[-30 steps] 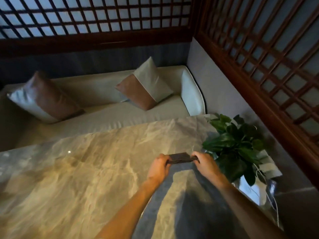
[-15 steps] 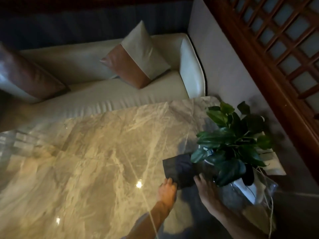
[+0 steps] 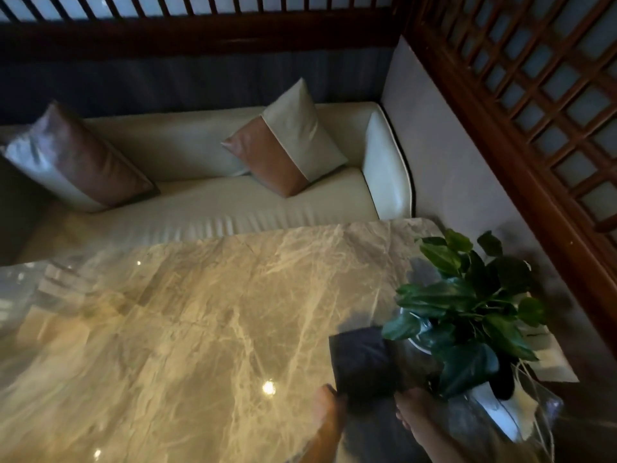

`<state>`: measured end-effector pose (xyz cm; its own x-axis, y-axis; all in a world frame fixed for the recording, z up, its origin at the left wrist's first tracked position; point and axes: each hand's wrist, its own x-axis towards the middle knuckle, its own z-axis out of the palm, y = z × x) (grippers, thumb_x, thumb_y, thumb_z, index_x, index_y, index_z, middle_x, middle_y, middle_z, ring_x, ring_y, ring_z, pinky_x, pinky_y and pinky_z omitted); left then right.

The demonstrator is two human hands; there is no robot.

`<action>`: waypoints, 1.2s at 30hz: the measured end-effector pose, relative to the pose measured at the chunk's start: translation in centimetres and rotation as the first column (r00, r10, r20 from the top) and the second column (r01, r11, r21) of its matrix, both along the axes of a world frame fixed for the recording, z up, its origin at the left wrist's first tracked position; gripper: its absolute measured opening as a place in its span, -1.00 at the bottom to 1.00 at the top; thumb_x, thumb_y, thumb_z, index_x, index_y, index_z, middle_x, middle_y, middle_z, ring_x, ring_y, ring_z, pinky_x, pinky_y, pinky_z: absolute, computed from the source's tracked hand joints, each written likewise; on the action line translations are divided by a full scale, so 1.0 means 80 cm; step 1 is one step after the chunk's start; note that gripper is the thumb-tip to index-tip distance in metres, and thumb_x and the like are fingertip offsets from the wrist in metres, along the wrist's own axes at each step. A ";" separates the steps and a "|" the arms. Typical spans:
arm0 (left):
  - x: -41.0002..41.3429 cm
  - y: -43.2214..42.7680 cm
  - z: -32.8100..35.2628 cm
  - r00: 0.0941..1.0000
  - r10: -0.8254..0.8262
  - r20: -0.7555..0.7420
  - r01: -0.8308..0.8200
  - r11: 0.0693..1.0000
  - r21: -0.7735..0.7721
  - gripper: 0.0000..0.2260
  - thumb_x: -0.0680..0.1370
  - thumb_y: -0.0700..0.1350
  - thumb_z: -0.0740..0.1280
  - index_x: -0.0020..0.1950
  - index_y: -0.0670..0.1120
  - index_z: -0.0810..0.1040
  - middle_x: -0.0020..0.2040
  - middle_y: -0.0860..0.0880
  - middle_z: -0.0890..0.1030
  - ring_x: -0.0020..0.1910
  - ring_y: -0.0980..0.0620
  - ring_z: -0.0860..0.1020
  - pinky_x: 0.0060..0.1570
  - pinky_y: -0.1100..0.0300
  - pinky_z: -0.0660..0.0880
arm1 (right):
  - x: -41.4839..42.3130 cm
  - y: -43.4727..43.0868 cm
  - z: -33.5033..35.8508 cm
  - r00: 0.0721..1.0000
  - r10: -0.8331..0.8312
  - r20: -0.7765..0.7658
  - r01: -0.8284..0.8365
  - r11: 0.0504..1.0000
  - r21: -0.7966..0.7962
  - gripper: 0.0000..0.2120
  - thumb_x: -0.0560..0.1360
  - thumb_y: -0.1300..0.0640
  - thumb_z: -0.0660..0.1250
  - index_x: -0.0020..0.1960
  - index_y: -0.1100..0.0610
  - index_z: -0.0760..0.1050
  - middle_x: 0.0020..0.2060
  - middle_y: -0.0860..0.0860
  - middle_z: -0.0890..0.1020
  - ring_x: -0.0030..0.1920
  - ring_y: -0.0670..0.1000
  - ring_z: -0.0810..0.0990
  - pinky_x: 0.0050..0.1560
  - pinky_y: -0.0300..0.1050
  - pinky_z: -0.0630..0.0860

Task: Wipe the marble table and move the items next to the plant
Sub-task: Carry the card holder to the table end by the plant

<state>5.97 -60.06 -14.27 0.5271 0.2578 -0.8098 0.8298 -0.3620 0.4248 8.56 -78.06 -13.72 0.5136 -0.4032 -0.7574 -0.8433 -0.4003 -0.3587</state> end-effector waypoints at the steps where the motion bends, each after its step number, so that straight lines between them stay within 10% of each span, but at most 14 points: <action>1: 0.002 0.004 0.007 1.000 -0.003 0.022 0.003 1.000 0.005 -0.78 0.47 -0.07 0.36 -0.26 -0.02 0.34 -0.21 -0.04 0.47 -0.11 -0.03 0.50 -0.04 0.08 0.47 | 0.003 0.003 0.000 1.000 -0.009 0.013 0.010 1.000 -0.013 -0.66 0.52 0.26 0.27 -0.41 0.15 0.36 -0.58 0.10 0.43 -0.56 0.02 0.41 -0.67 -0.29 0.31; 5: 0.009 0.021 0.035 0.998 -0.035 0.044 0.038 0.998 -0.055 -0.78 0.48 0.04 0.23 -0.31 -0.05 0.43 -0.26 -0.10 0.63 -0.26 -0.09 0.63 -0.20 0.07 0.58 | 0.014 0.005 0.006 0.986 0.055 0.158 -0.030 0.987 -0.158 -0.73 0.43 0.30 0.38 -0.40 0.16 0.41 -0.39 0.21 0.52 -0.37 0.10 0.50 -0.22 0.11 0.57; 11: -0.021 0.155 0.097 0.965 0.027 0.262 -0.052 0.994 0.091 -0.70 0.58 0.04 0.15 -0.27 -0.10 0.42 -0.14 -0.22 0.65 -0.14 -0.20 0.63 -0.20 0.02 0.50 | -0.001 0.115 0.100 0.808 0.424 0.408 -0.418 0.902 -0.108 -0.89 0.48 0.26 0.38 -0.20 0.11 0.53 -0.28 0.04 0.63 -0.17 0.12 0.62 -0.12 -0.12 0.44; 16: -0.119 0.296 0.163 0.949 0.109 0.296 -0.213 0.913 0.347 -0.79 0.59 -0.07 0.17 -0.21 -0.09 0.44 -0.12 -0.22 0.65 -0.09 -0.21 0.61 -0.18 0.07 0.45 | -0.039 0.247 0.116 0.225 0.852 0.472 -0.830 0.422 -0.365 -0.77 0.49 -0.07 0.31 -0.01 0.06 0.63 -0.19 0.01 0.69 -0.16 0.09 0.66 -0.16 -0.10 0.55; 21: -0.253 0.399 0.197 0.962 0.164 0.220 -0.254 0.838 0.484 -0.82 0.53 -0.01 0.22 -0.05 -0.08 0.54 -0.04 -0.13 0.64 -0.05 -0.17 0.61 -0.10 0.08 0.52 | -0.097 0.393 0.142 -0.159 0.883 0.441 -0.897 0.058 -0.439 -0.59 0.40 -0.16 0.30 0.10 0.07 0.63 -0.04 0.04 0.69 -0.05 0.14 0.67 -0.03 0.01 0.58; 29: -0.386 0.549 0.196 0.906 0.330 0.266 -0.422 0.766 0.485 -0.81 0.57 -0.04 0.20 -0.13 -0.10 0.52 -0.09 -0.10 0.64 -0.06 -0.14 0.59 -0.13 0.06 0.48 | -0.182 0.560 0.126 -0.163 0.860 0.483 -0.937 0.018 -0.348 -0.62 0.41 -0.19 0.26 0.08 -0.01 0.63 -0.05 -0.03 0.70 -0.04 0.10 0.67 -0.03 -0.06 0.58; 36: -0.424 0.717 0.179 0.831 0.430 0.354 -0.550 0.735 0.396 -0.79 0.55 0.05 0.18 -0.13 -0.04 0.49 -0.21 0.04 0.61 -0.22 -0.06 0.58 -0.19 0.04 0.55 | -0.231 0.707 0.129 0.053 0.926 0.374 -0.988 0.104 -0.117 -0.69 0.53 -0.06 0.32 0.22 0.02 0.57 0.14 -0.04 0.66 0.19 0.00 0.60 0.11 -0.23 0.41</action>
